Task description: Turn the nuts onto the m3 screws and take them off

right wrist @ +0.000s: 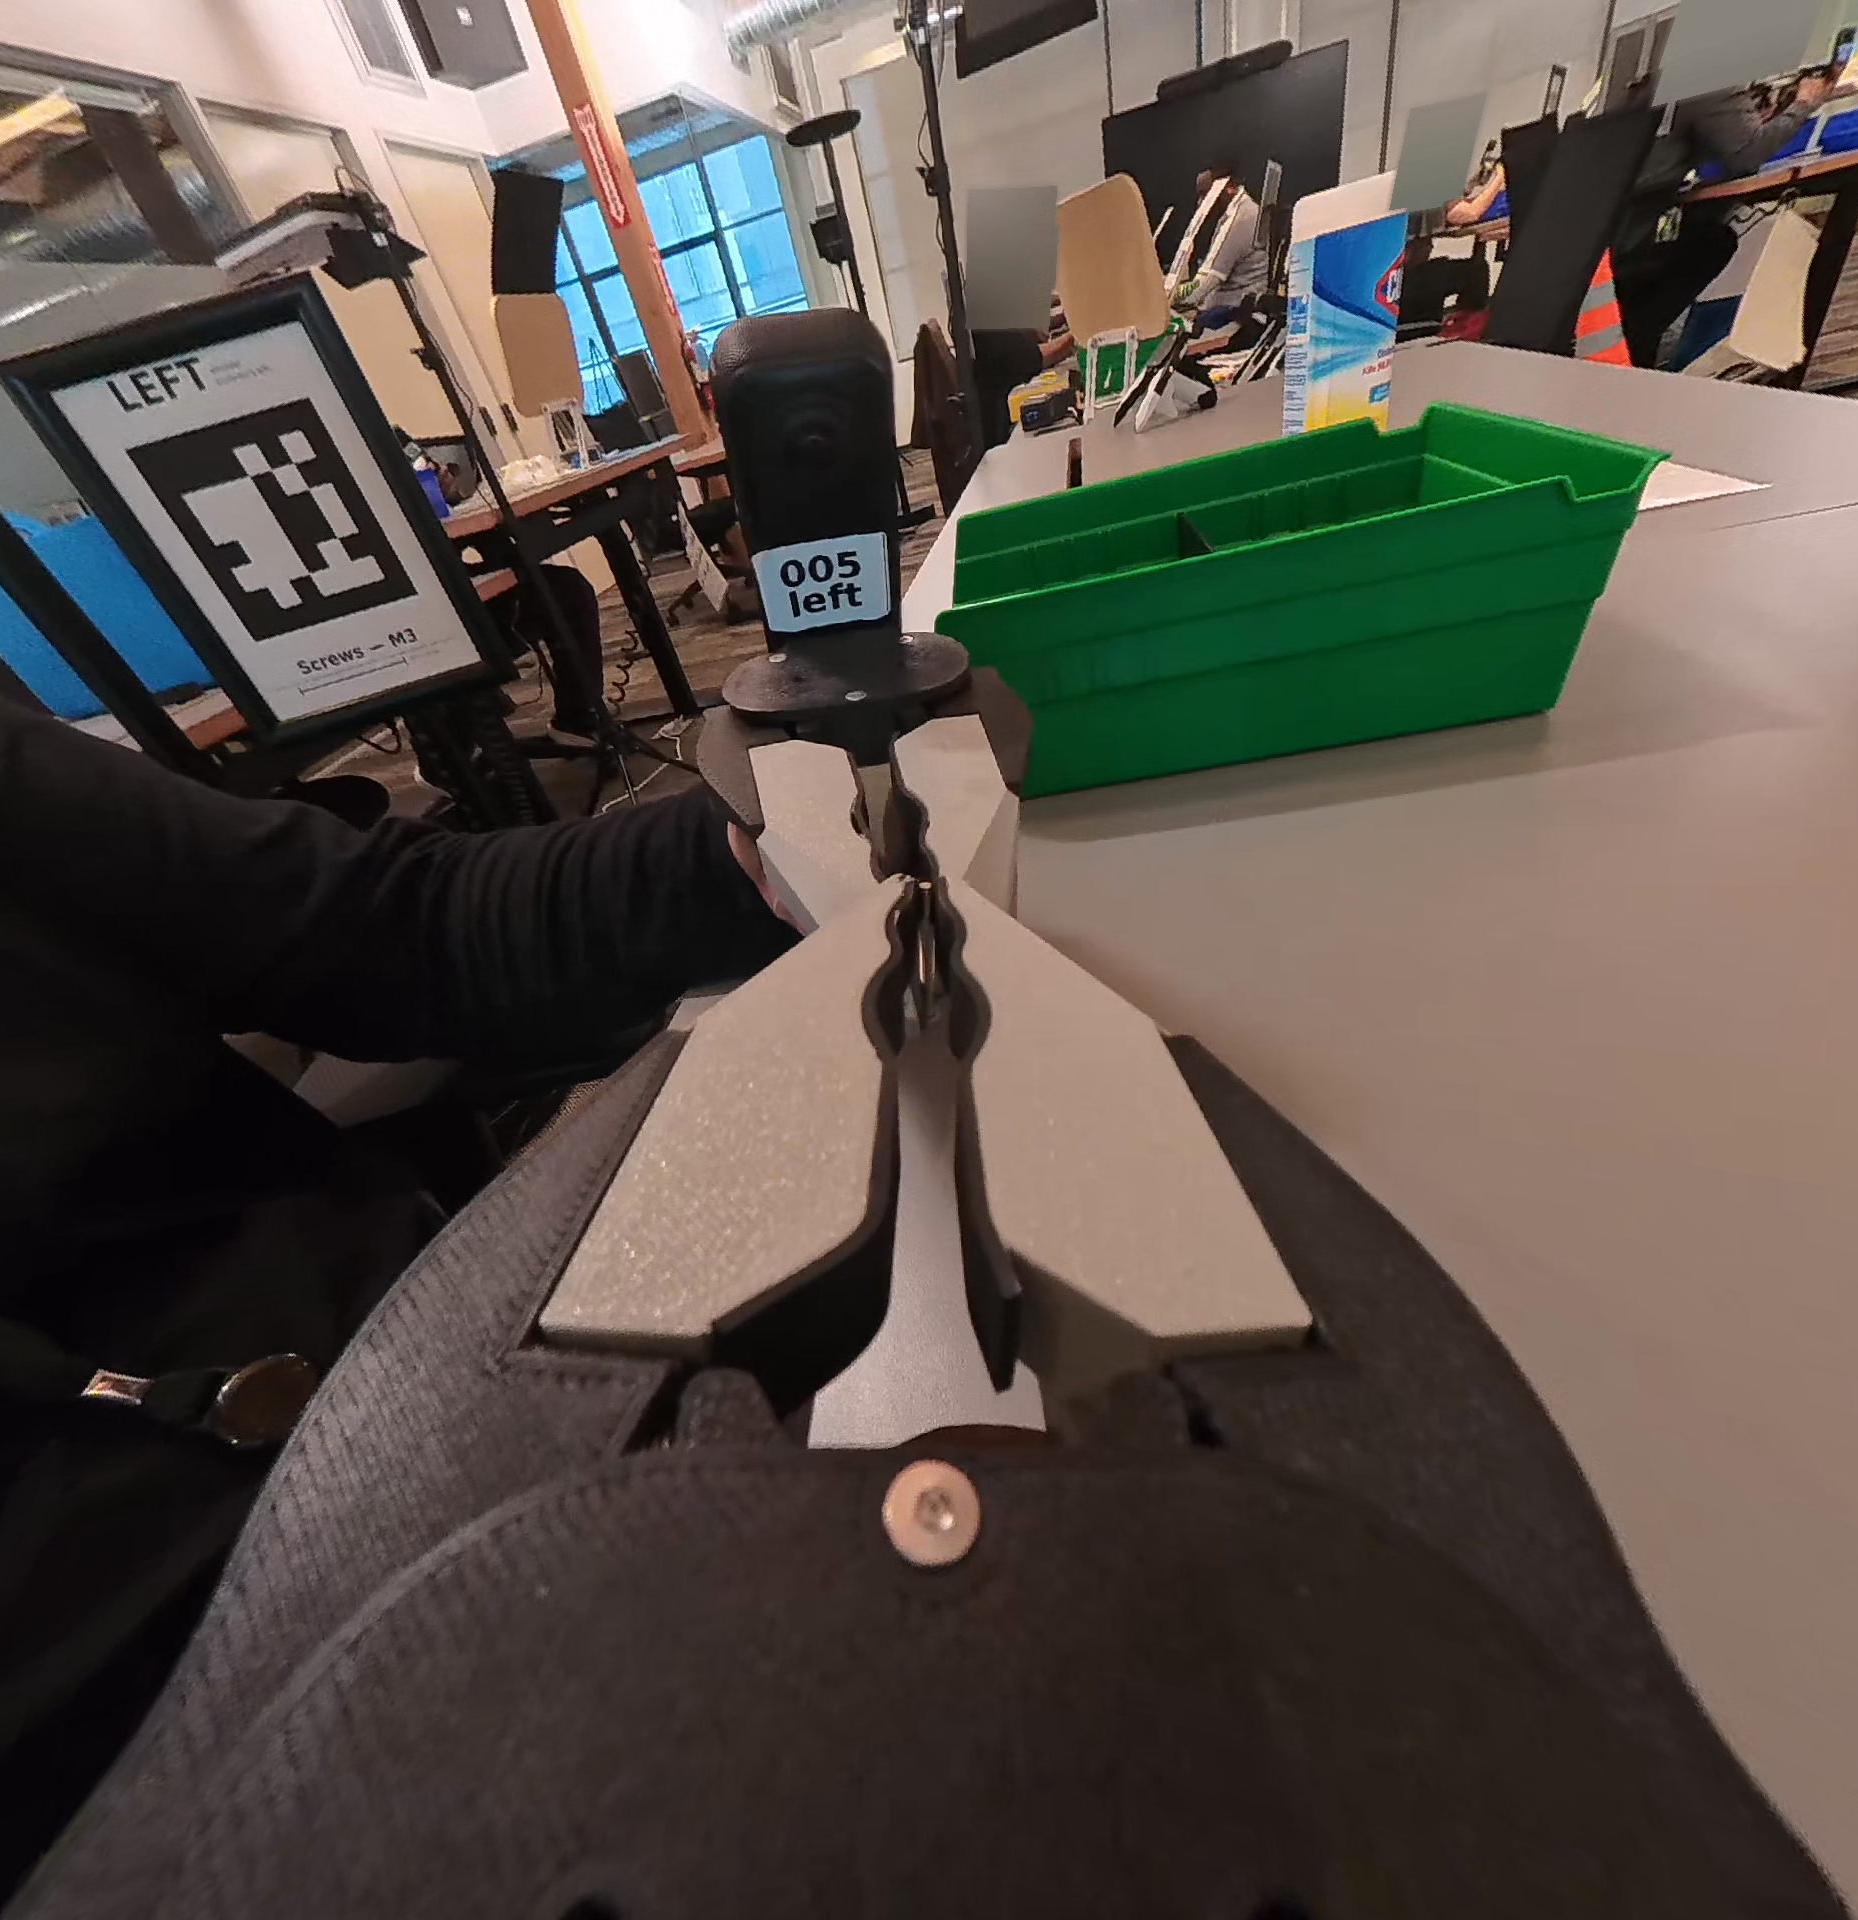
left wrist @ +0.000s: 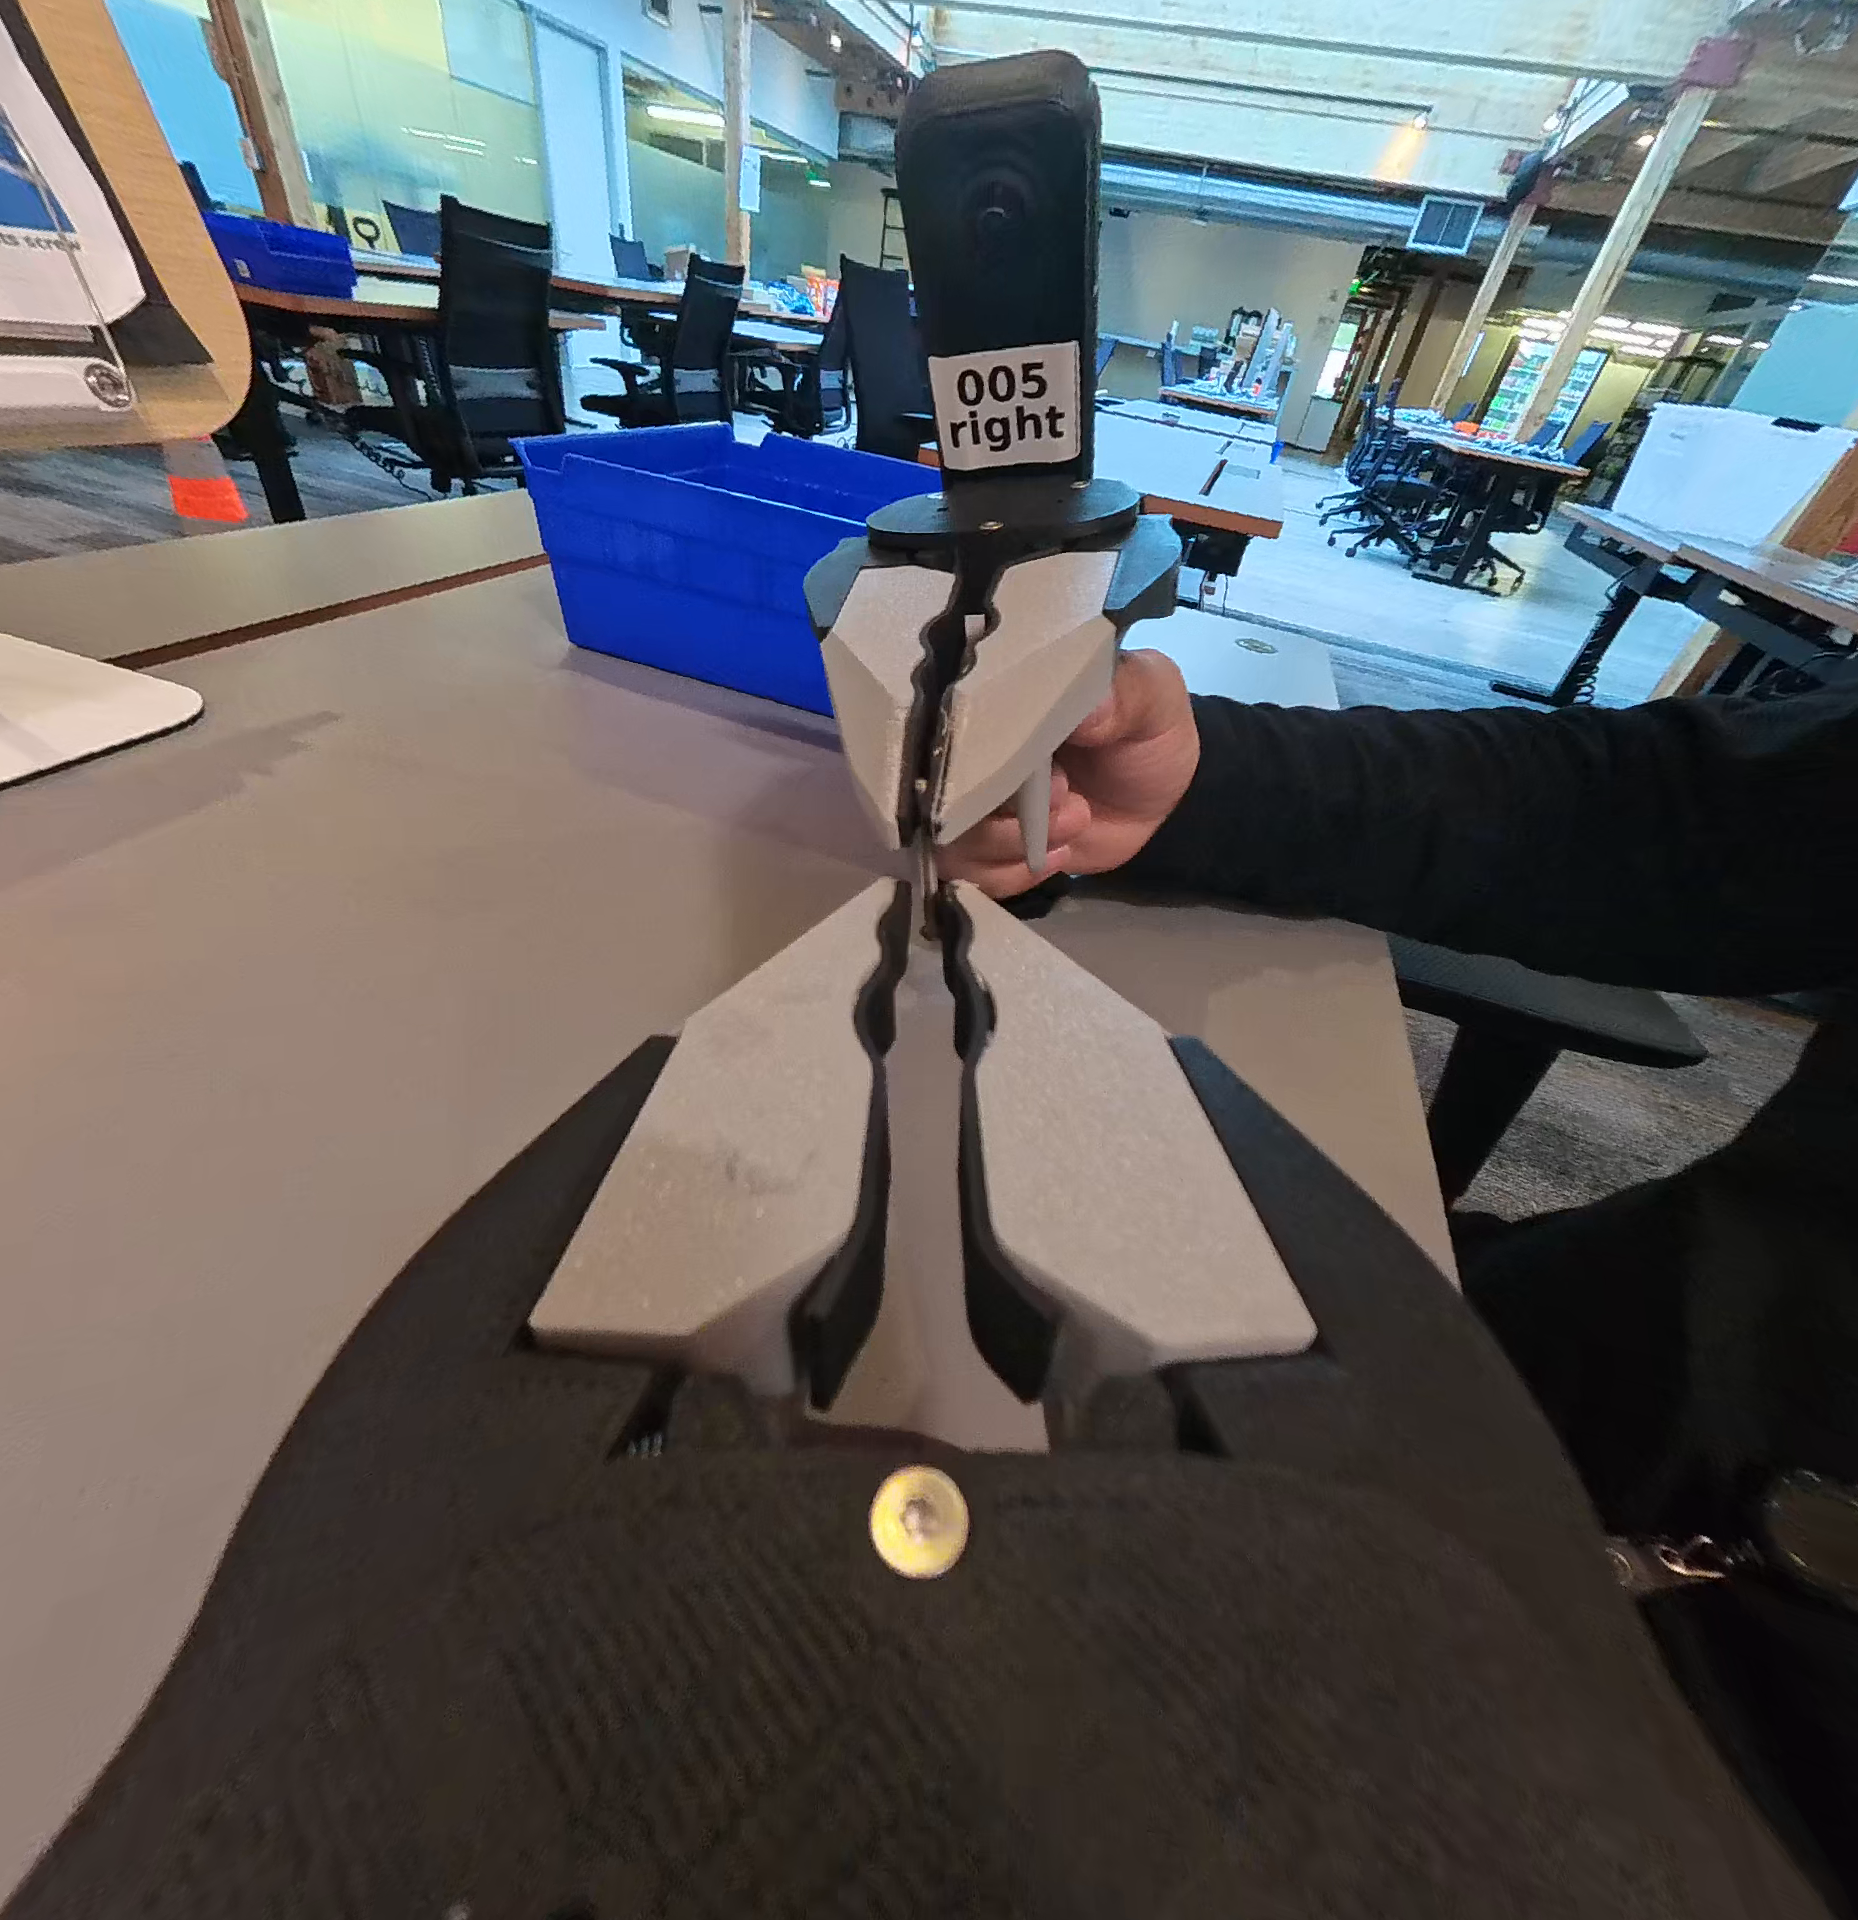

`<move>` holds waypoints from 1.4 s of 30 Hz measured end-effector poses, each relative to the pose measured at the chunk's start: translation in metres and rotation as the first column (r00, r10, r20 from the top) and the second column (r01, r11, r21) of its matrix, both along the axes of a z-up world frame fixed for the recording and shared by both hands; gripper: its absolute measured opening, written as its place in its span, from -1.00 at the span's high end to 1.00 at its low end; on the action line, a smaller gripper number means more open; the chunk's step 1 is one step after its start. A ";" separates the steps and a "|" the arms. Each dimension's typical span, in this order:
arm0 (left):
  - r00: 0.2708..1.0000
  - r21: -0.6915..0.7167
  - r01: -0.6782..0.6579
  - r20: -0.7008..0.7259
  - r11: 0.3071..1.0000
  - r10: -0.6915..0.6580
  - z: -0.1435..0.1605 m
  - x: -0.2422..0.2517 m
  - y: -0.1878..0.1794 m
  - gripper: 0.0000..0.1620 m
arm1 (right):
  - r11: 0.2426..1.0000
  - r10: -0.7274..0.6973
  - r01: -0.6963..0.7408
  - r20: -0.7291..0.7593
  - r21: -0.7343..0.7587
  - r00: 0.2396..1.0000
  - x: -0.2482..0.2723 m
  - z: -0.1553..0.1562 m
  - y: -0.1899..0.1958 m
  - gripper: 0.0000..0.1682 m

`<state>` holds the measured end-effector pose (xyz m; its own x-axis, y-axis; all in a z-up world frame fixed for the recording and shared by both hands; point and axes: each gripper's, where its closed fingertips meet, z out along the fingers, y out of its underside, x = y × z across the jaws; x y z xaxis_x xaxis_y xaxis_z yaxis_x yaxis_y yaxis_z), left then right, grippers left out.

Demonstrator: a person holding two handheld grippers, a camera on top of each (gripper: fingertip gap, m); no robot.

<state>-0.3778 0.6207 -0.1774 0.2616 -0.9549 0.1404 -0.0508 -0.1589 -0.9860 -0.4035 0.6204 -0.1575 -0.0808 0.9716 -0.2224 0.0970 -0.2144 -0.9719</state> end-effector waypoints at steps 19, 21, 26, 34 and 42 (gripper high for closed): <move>1.000 -0.008 0.003 0.015 1.000 -0.003 0.002 0.000 0.000 0.99 | 1.000 -0.016 0.016 -0.020 0.005 1.000 -0.003 0.001 0.000 1.00; 1.000 -0.011 0.004 0.013 1.000 -0.003 0.002 0.000 0.000 0.99 | 1.000 -0.017 0.017 -0.019 0.007 1.000 -0.003 0.001 0.000 1.00; 1.000 -0.020 0.003 0.016 1.000 -0.003 0.001 -0.001 0.000 1.00 | 1.000 -0.022 0.023 -0.014 0.018 1.000 -0.003 0.000 0.001 1.00; 1.000 0.008 -0.016 -0.003 1.000 0.016 0.001 -0.002 0.003 1.00 | 0.999 -0.028 0.028 -0.011 0.022 1.000 -0.002 0.000 0.002 1.00; 1.000 0.026 -0.028 -0.005 0.999 0.028 0.002 -0.004 0.004 1.00 | 1.000 -0.016 0.015 -0.046 -0.015 0.999 0.002 0.007 0.003 0.94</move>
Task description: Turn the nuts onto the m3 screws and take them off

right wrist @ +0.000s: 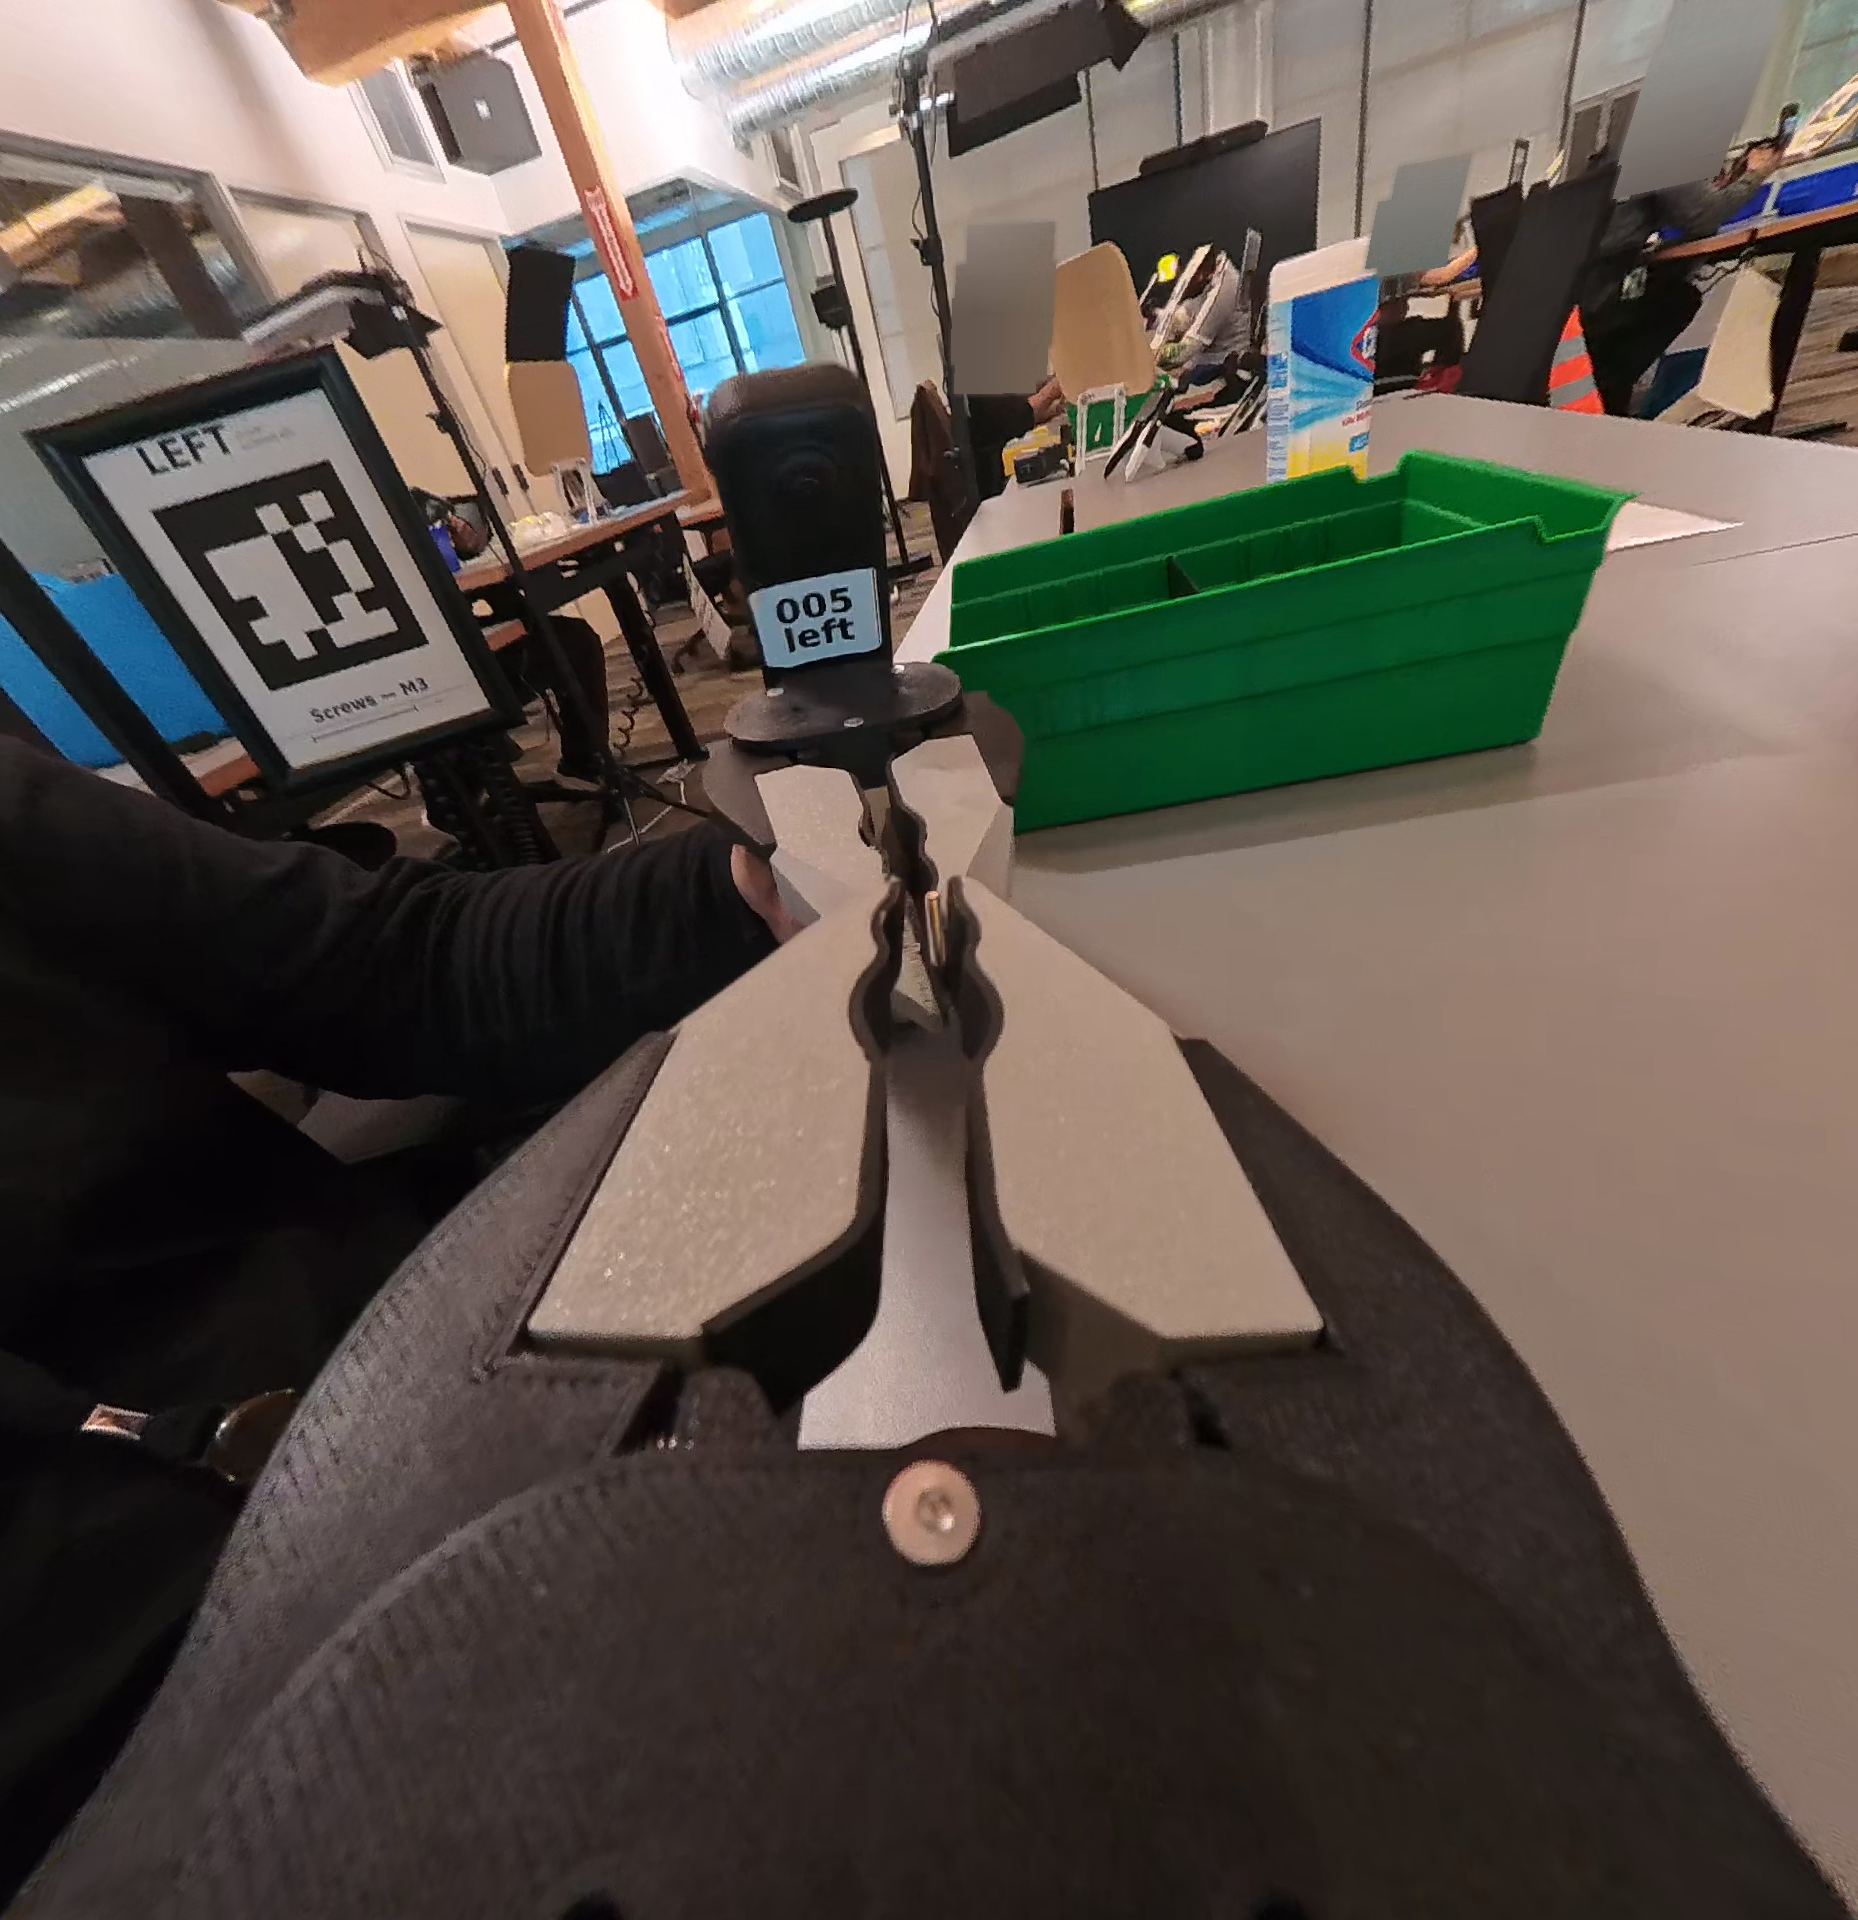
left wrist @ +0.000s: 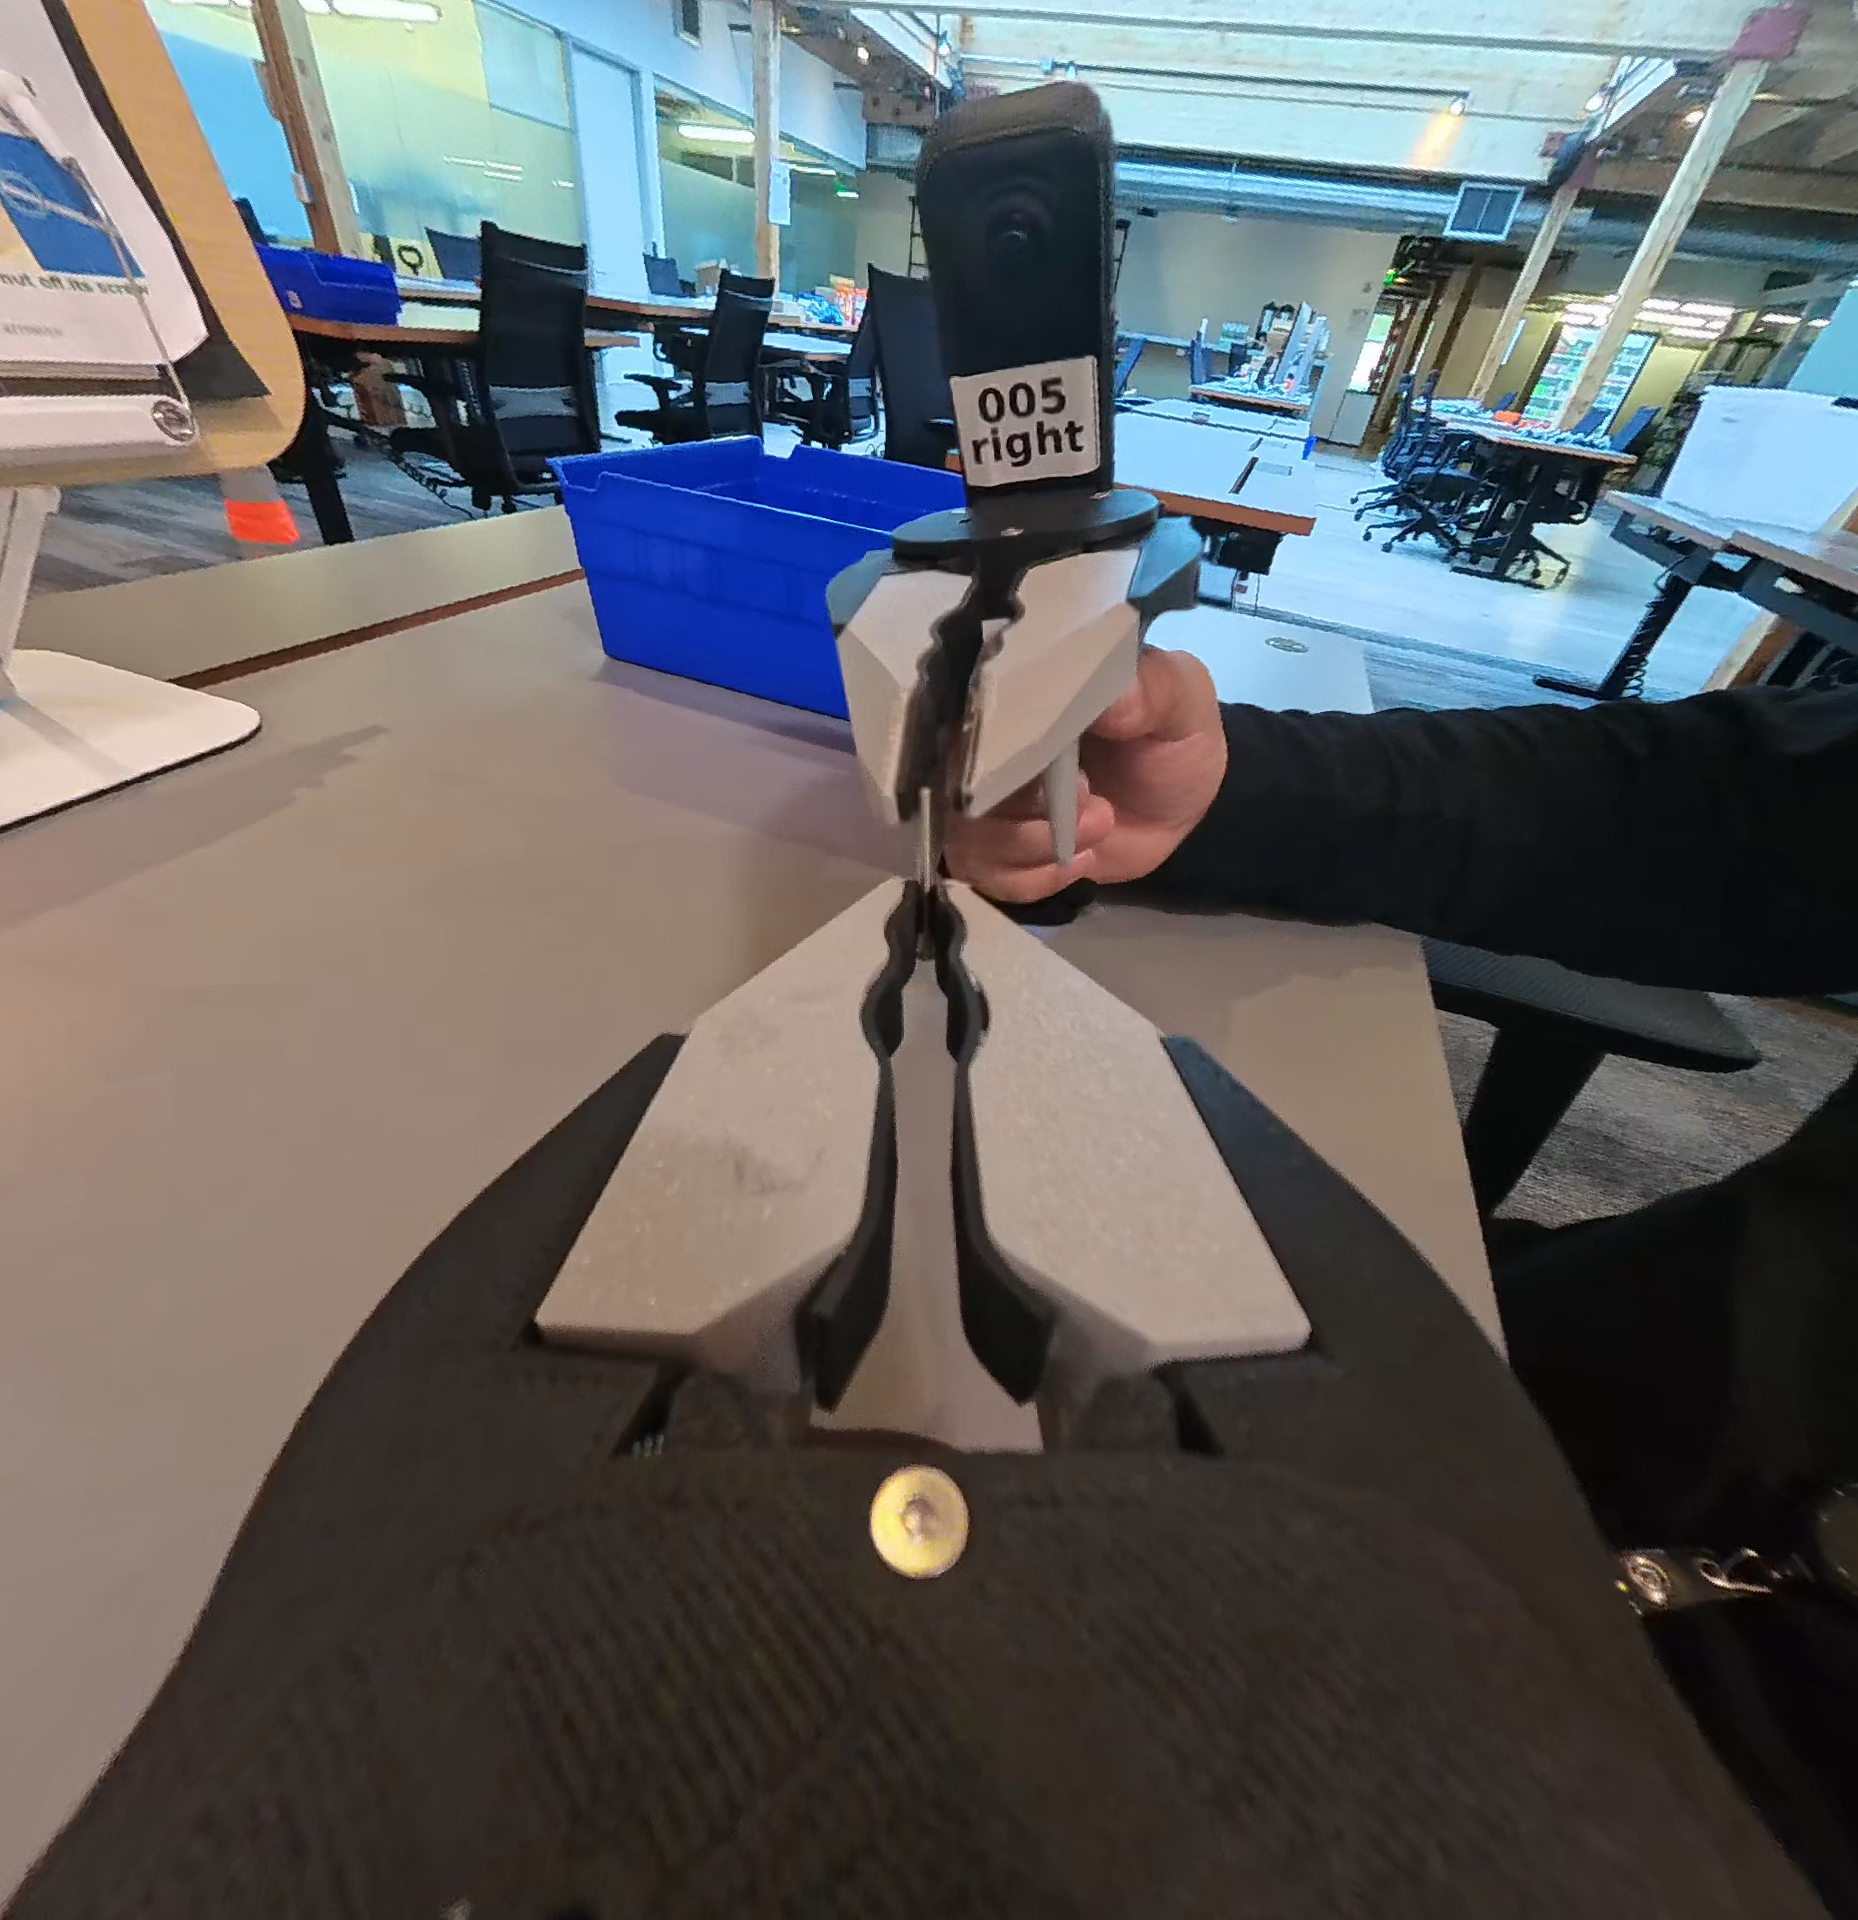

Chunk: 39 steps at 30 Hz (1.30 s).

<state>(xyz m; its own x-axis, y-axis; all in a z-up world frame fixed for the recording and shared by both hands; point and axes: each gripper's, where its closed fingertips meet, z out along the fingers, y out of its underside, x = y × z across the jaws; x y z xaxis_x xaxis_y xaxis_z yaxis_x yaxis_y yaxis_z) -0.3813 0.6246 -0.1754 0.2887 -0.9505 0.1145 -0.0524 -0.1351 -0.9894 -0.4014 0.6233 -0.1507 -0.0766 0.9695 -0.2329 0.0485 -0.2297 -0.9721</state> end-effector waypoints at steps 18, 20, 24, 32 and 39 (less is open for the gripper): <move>0.998 -0.025 -0.022 0.066 0.999 0.024 0.006 -0.014 0.004 1.00 | 0.999 -0.023 0.021 0.062 0.036 0.998 0.003 -0.009 0.004 0.90; 0.998 -0.040 -0.034 0.056 0.999 0.036 0.001 -0.019 0.004 1.00 | 0.999 -0.020 0.017 0.067 0.040 0.998 0.001 -0.010 0.002 0.90; 0.994 -0.031 -0.028 0.102 0.999 0.031 0.007 -0.024 -0.002 1.00 | 0.999 0.001 -0.003 0.041 0.037 0.999 -0.003 -0.005 -0.005 0.94; 0.996 -0.009 -0.018 0.091 1.000 0.018 0.007 -0.021 -0.011 1.00 | 0.999 0.000 -0.001 0.027 0.036 1.000 -0.010 -0.003 -0.010 0.94; 0.998 0.008 -0.002 0.069 1.000 0.002 0.005 -0.018 -0.015 1.00 | 0.999 0.021 -0.022 0.015 0.033 1.000 -0.013 0.000 -0.016 0.98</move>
